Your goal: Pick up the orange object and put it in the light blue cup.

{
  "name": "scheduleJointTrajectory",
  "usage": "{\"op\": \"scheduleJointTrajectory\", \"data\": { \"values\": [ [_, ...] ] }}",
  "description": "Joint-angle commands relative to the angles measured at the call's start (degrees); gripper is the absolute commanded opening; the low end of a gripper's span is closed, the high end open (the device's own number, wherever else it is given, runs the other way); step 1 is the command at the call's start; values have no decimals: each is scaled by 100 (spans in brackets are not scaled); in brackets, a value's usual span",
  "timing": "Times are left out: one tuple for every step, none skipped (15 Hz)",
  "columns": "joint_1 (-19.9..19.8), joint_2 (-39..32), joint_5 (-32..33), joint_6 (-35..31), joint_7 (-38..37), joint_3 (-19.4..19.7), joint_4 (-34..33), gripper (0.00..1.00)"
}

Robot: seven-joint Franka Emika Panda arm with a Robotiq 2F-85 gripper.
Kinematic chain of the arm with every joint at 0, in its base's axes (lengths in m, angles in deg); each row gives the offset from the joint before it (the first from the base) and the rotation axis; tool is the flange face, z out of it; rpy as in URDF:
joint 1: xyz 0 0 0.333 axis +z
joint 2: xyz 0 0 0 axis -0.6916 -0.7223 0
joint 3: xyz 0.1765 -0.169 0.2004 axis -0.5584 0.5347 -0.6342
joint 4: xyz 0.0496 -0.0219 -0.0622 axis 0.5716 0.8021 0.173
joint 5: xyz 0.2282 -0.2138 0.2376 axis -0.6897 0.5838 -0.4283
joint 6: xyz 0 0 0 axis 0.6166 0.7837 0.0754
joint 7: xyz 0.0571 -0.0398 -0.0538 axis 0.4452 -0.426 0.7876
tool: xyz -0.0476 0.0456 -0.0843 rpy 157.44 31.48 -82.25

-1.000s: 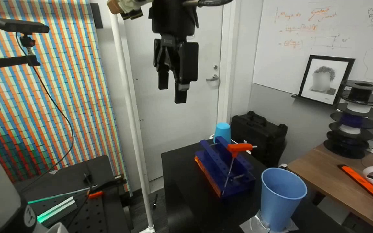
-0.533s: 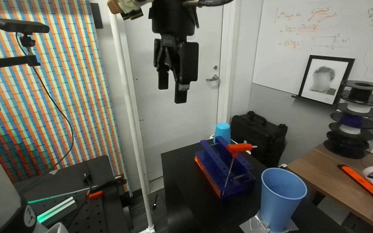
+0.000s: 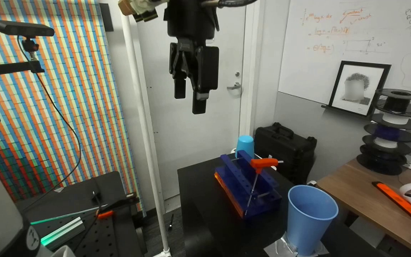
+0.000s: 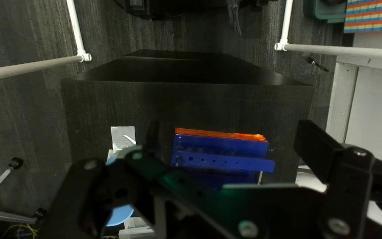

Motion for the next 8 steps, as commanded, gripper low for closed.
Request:
{"op": "scheduleJointTrajectory", "data": {
  "values": [
    [-36, -134, 57, -192, -103, -46, -8, 100],
    [-63, -252, 85, -385, -172, -57, -3, 100],
    [-87, -338, 104, -593, -253, -68, 14, 100],
    [-103, -461, 110, -817, -305, -67, 17, 100],
    [-123, -589, 116, -1159, -372, -69, 43, 100],
    [-130, -741, 102, -1394, -412, -60, 27, 100],
    [-129, -921, 76, -1667, -412, -39, 12, 100],
    [-127, -1100, 50, -1867, -429, -30, -13, 100]
  ]
}}
